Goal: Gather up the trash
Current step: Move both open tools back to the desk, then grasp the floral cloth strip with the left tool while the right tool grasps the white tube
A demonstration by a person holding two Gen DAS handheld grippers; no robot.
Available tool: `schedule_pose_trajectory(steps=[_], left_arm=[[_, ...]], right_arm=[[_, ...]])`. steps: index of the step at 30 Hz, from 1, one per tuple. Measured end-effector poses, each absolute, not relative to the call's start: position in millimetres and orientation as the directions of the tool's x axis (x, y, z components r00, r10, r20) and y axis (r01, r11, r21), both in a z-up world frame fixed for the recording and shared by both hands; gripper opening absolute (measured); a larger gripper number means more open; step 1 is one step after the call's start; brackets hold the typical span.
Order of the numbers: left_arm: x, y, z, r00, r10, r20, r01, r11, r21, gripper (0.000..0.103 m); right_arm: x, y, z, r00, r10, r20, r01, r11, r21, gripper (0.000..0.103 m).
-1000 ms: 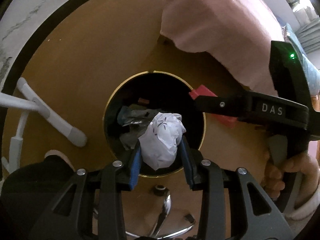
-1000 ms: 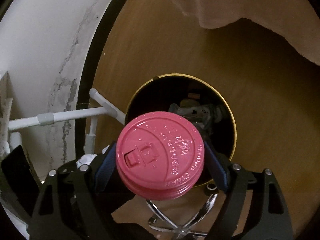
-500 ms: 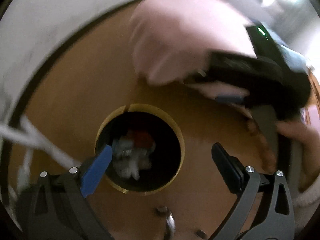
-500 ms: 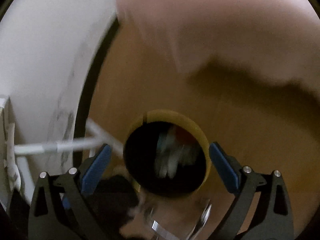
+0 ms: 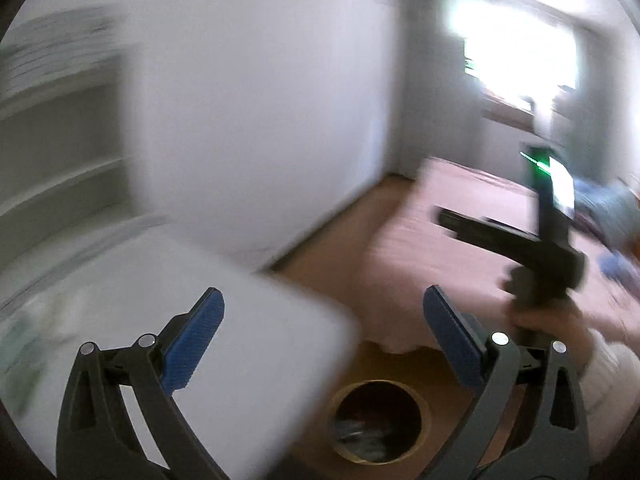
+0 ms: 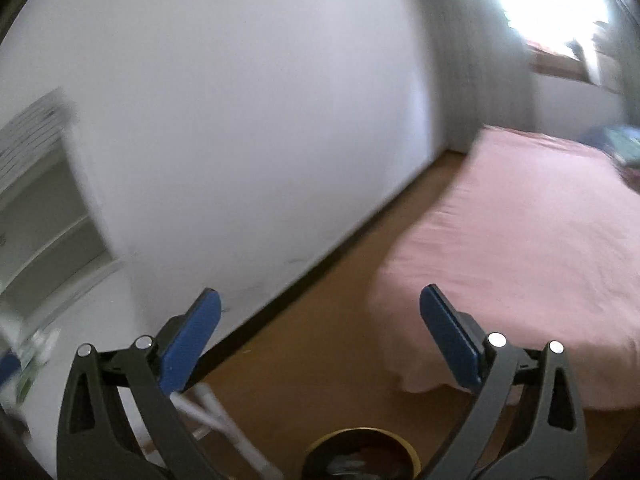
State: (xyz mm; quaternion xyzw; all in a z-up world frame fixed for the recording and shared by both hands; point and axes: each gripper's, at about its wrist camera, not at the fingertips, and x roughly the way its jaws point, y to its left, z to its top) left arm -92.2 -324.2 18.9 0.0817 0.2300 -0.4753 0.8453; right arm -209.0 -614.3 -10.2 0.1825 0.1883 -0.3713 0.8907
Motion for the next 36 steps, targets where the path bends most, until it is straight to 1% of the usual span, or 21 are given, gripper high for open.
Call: schedule_pose_trajectory(steps=[2, 4, 6, 8, 11, 12, 14, 16, 18, 22, 27, 30, 34, 36], left_arm=[[-61, -265, 25, 0.584, -0.658, -0.475, 0.722, 0.688, -0.065, 0.097], [-41, -215, 27, 0.676, -0.556, -0.483, 0.611, 0.79, -0.055, 0.097], [-20, -158, 25, 0.748, -0.424, -0.51, 0.465, 0.884, -0.052, 0.097], [-2, -105, 17, 0.779, -0.308, -0.546, 0.324, 0.944, -0.07, 0.097], [19, -47, 10, 0.771, -0.227, -0.595, 0.198, 0.973, -0.115, 0.097], [27, -32, 9, 0.767, -0.203, -0.608, 0.165, 0.979, -0.119, 0.097], [43, -9, 9, 0.765, -0.157, -0.624, 0.121, 0.988, -0.1, 0.097], [60, 4, 7, 0.752, -0.143, -0.644, 0.114, 0.99, -0.086, 0.097], [92, 10, 2, 0.73, -0.164, -0.663, 0.143, 0.986, -0.087, 0.097], [152, -13, -11, 0.683, -0.186, -0.706, 0.203, 0.977, -0.061, 0.097], [219, -59, -24, 0.624, -0.2, -0.755, 0.249, 0.967, -0.05, 0.097], [236, -75, -39, 0.623, -0.161, -0.765, 0.274, 0.961, 0.021, 0.097], [244, -78, -59, 0.599, -0.128, -0.791, 0.29, 0.955, 0.065, 0.097], [244, -75, -65, 0.593, -0.12, -0.797, 0.303, 0.949, 0.083, 0.097]], right_arm=[[-172, -585, -5, 0.711, -0.523, -0.47, 0.649, 0.746, 0.151, 0.096], [-131, -552, -1, 0.76, -0.445, -0.475, 0.554, 0.824, 0.115, 0.096], [-93, -521, 1, 0.8, -0.363, -0.479, 0.46, 0.882, 0.1, 0.096], [-61, -493, 1, 0.819, -0.282, -0.5, 0.376, 0.921, 0.096, 0.096], [-5, -450, -11, 0.787, -0.176, -0.591, 0.27, 0.96, 0.075, 0.096], [14, -436, -17, 0.762, -0.152, -0.63, 0.241, 0.969, 0.058, 0.096], [46, -413, -26, 0.734, -0.12, -0.668, 0.194, 0.98, 0.037, 0.096], [73, -390, -30, 0.717, -0.11, -0.688, 0.161, 0.987, 0.01, 0.096], [93, -372, -26, 0.707, -0.124, -0.696, 0.148, 0.989, -0.026, 0.096], [137, -352, -23, 0.703, -0.164, -0.692, 0.159, 0.985, -0.071, 0.096], [173, -346, -38, 0.656, -0.227, -0.72, 0.201, 0.972, -0.124, 0.096], [181, -348, -52, 0.609, -0.246, -0.754, 0.198, 0.968, -0.155, 0.096], [181, -352, -60, 0.586, -0.276, -0.762, 0.191, 0.961, -0.2, 0.096], [181, -359, -63, 0.579, -0.277, -0.767, 0.203, 0.96, -0.193, 0.096]])
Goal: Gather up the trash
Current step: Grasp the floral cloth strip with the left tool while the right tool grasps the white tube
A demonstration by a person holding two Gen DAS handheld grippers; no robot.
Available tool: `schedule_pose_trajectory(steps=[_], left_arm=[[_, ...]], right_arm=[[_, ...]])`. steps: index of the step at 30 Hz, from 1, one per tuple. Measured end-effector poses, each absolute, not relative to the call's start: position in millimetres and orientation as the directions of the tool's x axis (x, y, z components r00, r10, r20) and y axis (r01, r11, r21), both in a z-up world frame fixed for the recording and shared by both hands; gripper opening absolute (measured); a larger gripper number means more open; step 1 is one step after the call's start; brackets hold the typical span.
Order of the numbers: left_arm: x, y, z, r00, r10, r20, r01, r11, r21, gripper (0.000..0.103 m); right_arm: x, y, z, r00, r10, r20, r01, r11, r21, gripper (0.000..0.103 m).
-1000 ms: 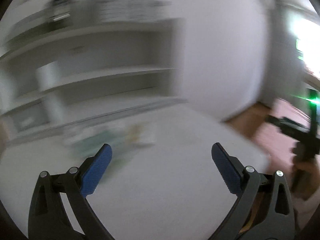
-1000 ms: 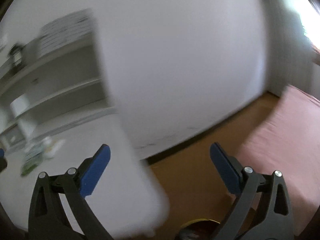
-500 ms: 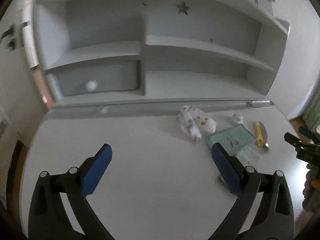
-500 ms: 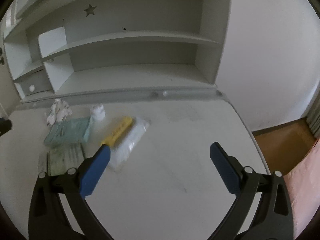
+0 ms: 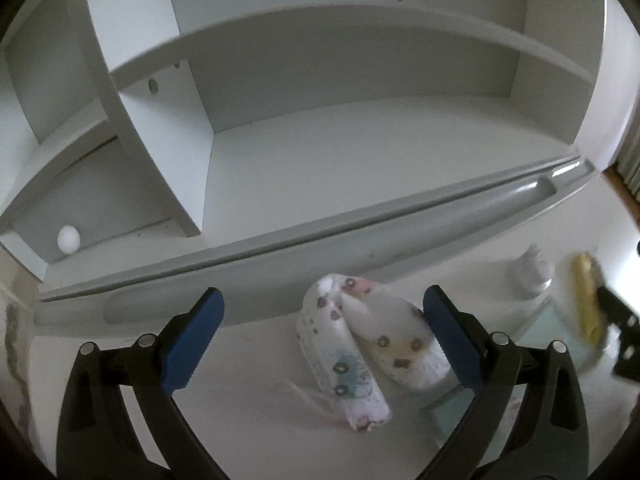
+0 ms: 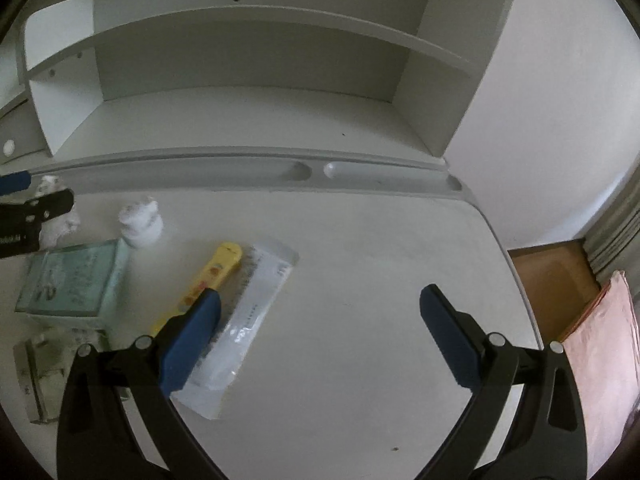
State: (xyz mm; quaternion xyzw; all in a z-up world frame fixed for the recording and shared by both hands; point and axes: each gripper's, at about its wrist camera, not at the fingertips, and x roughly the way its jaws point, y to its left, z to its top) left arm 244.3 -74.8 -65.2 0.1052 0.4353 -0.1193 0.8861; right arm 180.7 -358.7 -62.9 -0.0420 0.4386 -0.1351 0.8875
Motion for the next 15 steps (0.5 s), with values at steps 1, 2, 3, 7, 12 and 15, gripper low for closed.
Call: schedule_pose_trajectory(steps=[1, 2, 3, 7, 12, 15], left_arm=[[244, -73, -68, 0.584, -0.119, -0.803, 0.313, 0.946, 0.087, 0.097], [241, -69, -69, 0.578, -0.131, -0.806, 0.327, 0.941, 0.082, 0.097], [239, -64, -69, 0.572, -0.139, -0.808, 0.334, 0.94, 0.074, 0.097], [230, -42, -72, 0.564, -0.153, -0.812, 0.315, 0.948, 0.04, 0.097], [227, -30, -75, 0.547, -0.171, -0.819, 0.296, 0.955, -0.002, 0.097], [228, -32, -77, 0.544, -0.178, -0.82, 0.311, 0.95, 0.0, 0.097]], right_arm=[[180, -362, -65, 0.576, -0.275, -0.77, 0.207, 0.96, -0.188, 0.096], [181, -366, -66, 0.571, -0.276, -0.773, 0.208, 0.96, -0.189, 0.096], [181, -368, -68, 0.568, -0.28, -0.774, 0.207, 0.959, -0.195, 0.096], [180, -379, -72, 0.574, -0.236, -0.784, 0.185, 0.97, -0.157, 0.096], [184, -394, -77, 0.56, -0.121, -0.82, 0.195, 0.981, -0.011, 0.097], [184, -391, -77, 0.559, -0.127, -0.819, 0.193, 0.981, -0.02, 0.097]])
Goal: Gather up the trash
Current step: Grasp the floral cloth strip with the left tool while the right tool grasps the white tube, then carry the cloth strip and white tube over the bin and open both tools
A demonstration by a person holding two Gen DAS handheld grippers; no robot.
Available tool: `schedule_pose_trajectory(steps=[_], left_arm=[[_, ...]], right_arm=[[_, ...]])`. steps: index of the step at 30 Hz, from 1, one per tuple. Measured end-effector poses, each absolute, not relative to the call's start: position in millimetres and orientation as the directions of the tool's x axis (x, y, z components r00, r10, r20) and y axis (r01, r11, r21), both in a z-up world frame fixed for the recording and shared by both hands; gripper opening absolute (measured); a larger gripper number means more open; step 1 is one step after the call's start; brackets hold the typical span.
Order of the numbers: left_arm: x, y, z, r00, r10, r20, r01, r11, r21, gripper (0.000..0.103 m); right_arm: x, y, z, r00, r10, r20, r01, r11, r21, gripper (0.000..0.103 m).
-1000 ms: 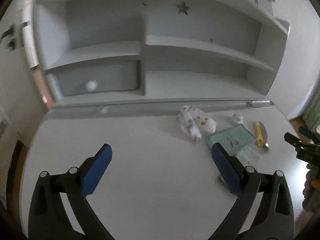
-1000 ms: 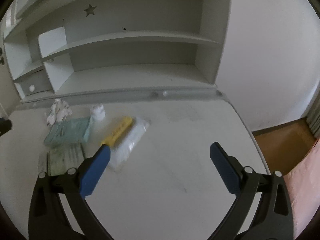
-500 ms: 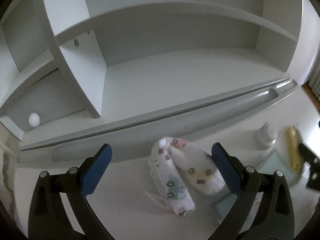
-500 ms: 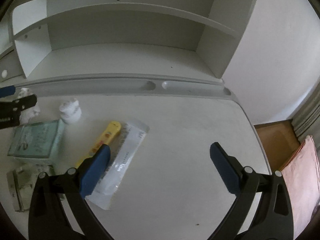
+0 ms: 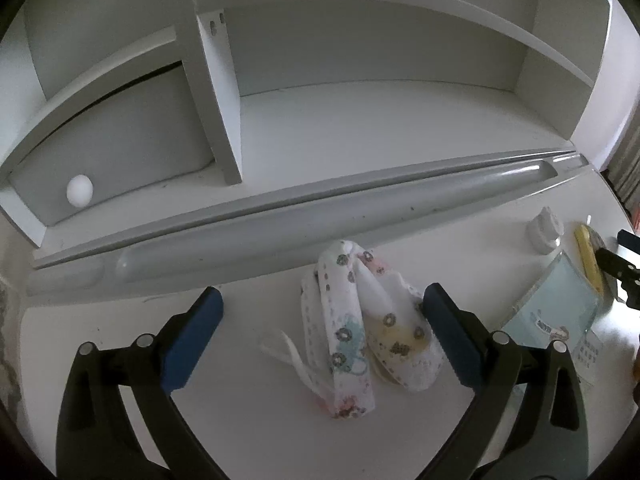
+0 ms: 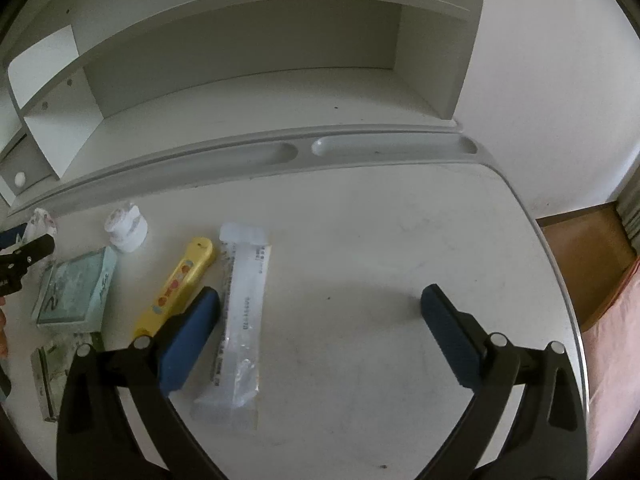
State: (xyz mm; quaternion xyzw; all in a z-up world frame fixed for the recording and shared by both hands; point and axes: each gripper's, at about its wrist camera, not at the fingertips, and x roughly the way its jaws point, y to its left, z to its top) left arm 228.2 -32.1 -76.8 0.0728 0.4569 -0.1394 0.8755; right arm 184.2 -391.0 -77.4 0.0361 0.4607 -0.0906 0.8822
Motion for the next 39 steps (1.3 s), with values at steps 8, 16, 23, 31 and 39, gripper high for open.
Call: schedule_pose_trajectory(steps=[8, 16, 23, 31, 39], left_arm=[[233, -24, -79, 0.531, -0.205, -0.822, 0.358, 0.934, -0.002, 0.097], [235, -9, -78, 0.524, -0.197, -0.829, 0.347, 0.938, -0.003, 0.097], [238, -37, -81, 0.489, -0.173, -0.855, 0.331, 0.943, -0.001, 0.089], [235, -62, -69, 0.567, -0.235, -0.789, 0.363, 0.931, -0.016, 0.03], [244, -77, -73, 0.571, -0.252, -0.781, 0.365, 0.93, -0.033, 0.032]], right_arm=[[178, -385, -76, 0.561, -0.111, -0.82, 0.17, 0.985, -0.017, 0.098], [178, -383, -76, 0.563, -0.103, -0.82, 0.156, 0.988, -0.017, 0.098], [178, -382, -76, 0.563, -0.103, -0.82, 0.156, 0.988, -0.017, 0.097], [175, -354, -69, 0.616, -0.05, -0.786, 0.031, 0.999, -0.039, 0.02], [172, -361, -64, 0.641, -0.027, -0.767, 0.054, 0.999, 0.01, 0.017]])
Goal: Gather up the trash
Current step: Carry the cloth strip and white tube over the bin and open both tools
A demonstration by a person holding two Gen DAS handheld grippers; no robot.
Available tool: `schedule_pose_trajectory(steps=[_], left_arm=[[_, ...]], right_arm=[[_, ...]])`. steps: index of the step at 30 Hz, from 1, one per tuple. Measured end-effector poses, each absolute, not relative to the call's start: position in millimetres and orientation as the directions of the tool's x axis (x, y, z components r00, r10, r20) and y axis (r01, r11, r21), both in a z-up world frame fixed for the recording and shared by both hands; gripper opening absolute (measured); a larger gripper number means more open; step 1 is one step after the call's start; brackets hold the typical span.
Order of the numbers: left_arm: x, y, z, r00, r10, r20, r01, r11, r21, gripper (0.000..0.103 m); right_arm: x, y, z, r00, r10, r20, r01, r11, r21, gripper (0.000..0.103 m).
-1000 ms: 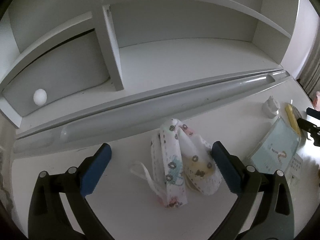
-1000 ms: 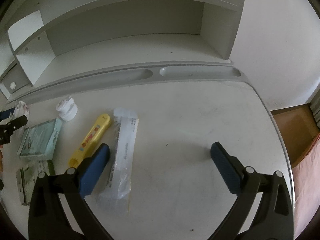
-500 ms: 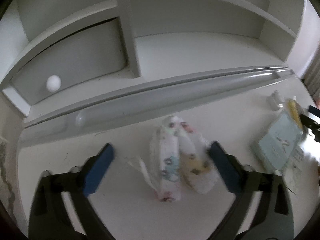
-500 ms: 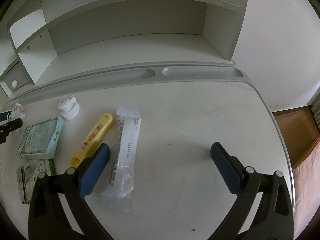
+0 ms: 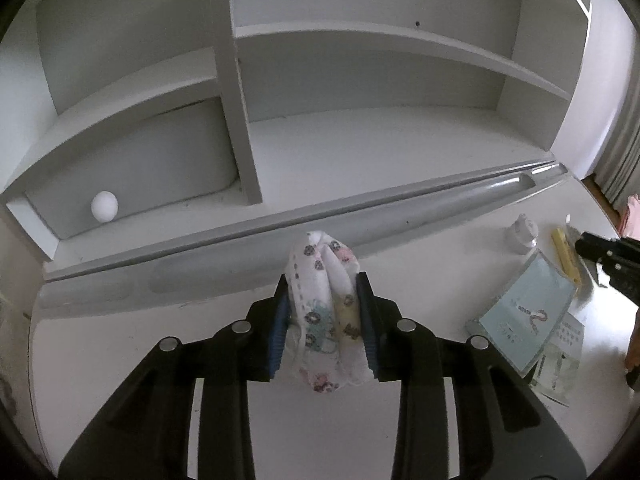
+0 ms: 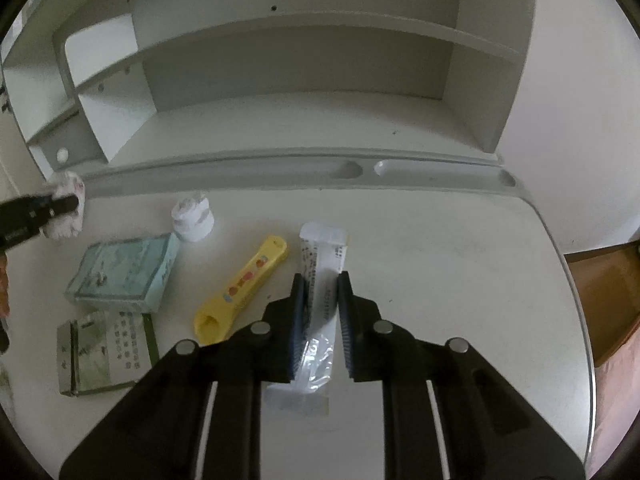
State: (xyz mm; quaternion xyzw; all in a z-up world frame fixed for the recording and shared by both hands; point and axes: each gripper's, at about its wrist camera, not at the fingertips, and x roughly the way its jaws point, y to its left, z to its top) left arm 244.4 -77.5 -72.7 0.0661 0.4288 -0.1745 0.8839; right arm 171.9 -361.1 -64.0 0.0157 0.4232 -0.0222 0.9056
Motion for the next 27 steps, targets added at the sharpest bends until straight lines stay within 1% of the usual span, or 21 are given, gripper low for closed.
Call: schedule_pose_trajectory(steps=[4, 8, 11, 15, 17, 18, 19, 21, 22, 24, 27], left_arm=[[247, -85, -77, 0.562, -0.246, -0.789, 0.374, 0.927, -0.022, 0.033], [251, -100, -82, 0.554, -0.238, -0.798, 0.391, 0.921, -0.003, 0.033], [255, -93, -76, 0.556, -0.251, -0.792, 0.393, 0.919, -0.015, 0.033], [248, -88, -67, 0.585, -0.283, -0.76, 0.396, 0.917, -0.037, 0.033], [243, -95, -57, 0.611, -0.292, -0.736, 0.397, 0.917, -0.034, 0.033], [236, -102, -46, 0.625, -0.303, -0.719, 0.404, 0.914, -0.034, 0.033], [228, -110, -36, 0.635, -0.331, -0.698, 0.427, 0.903, -0.039, 0.033], [196, -137, -6, 0.632, -0.429, -0.646, 0.526, 0.849, -0.049, 0.033], [182, -153, 5, 0.618, -0.469, -0.631, 0.567, 0.822, -0.056, 0.033], [148, -193, 28, 0.565, -0.564, -0.602, 0.666, 0.743, -0.072, 0.033], [98, -258, 47, 0.481, -0.652, -0.586, 0.779, 0.624, -0.056, 0.033]], right_arm=[[169, -364, -60, 0.668, -0.038, -0.744, 0.076, 0.997, 0.018, 0.017], [171, -363, -62, 0.653, -0.032, -0.756, 0.071, 0.997, 0.018, 0.017], [171, -362, -62, 0.657, -0.034, -0.753, 0.068, 0.998, 0.015, 0.017], [165, -358, -57, 0.694, -0.036, -0.719, 0.056, 0.998, 0.005, 0.017], [161, -360, -54, 0.711, 0.003, -0.703, 0.041, 0.998, 0.047, 0.017], [159, -363, -55, 0.711, 0.052, -0.701, 0.019, 0.995, 0.093, 0.017], [157, -369, -56, 0.704, 0.125, -0.699, -0.008, 0.986, 0.168, 0.017], [149, -384, -52, 0.702, 0.227, -0.675, -0.035, 0.958, 0.285, 0.017], [141, -393, -45, 0.715, 0.241, -0.656, -0.037, 0.95, 0.309, 0.017], [115, -418, -21, 0.766, 0.258, -0.588, -0.045, 0.935, 0.353, 0.017], [66, -464, 10, 0.834, 0.261, -0.486, -0.049, 0.913, 0.405, 0.017]])
